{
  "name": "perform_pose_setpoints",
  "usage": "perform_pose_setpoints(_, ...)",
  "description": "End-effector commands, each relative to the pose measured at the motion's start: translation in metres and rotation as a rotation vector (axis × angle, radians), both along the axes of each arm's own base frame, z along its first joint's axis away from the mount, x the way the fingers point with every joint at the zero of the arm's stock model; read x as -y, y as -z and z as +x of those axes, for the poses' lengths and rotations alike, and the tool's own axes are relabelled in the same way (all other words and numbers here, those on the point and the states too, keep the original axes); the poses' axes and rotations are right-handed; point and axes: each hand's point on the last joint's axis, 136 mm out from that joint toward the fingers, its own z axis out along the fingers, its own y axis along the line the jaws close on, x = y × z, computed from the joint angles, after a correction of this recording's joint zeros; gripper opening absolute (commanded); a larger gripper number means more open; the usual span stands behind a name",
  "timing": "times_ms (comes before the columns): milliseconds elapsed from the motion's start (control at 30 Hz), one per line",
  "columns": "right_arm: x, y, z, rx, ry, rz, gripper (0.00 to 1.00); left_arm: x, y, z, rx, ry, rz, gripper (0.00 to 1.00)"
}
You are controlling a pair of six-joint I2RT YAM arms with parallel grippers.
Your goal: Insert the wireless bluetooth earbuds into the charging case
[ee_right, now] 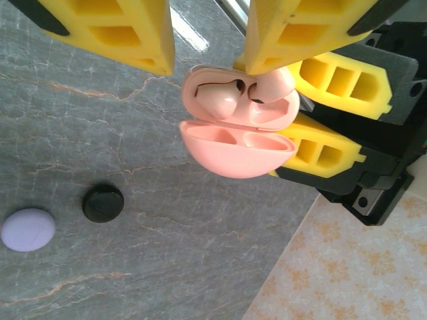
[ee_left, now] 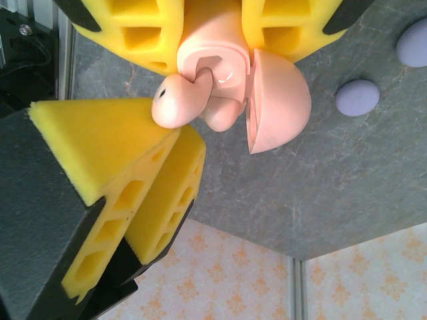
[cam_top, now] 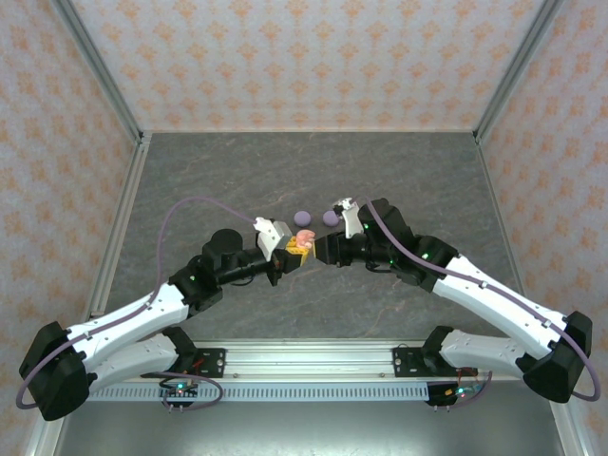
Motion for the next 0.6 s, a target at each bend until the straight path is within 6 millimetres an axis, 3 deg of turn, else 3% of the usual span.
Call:
perform_pose_setpoints(0,-0.0056,-0.0237,0.0003,0.055,-0.027,0.069,0.34,0.0031,-0.0130,-0.0029,0.034,0.015,-0.032,0.00)
perform_pose_setpoints(567,-0.0146,-0.0226,0.0054,0.047,-0.031,0.092,0.34,0.0058,-0.0101,-0.0018,0.023,0.022,-0.027,0.00)
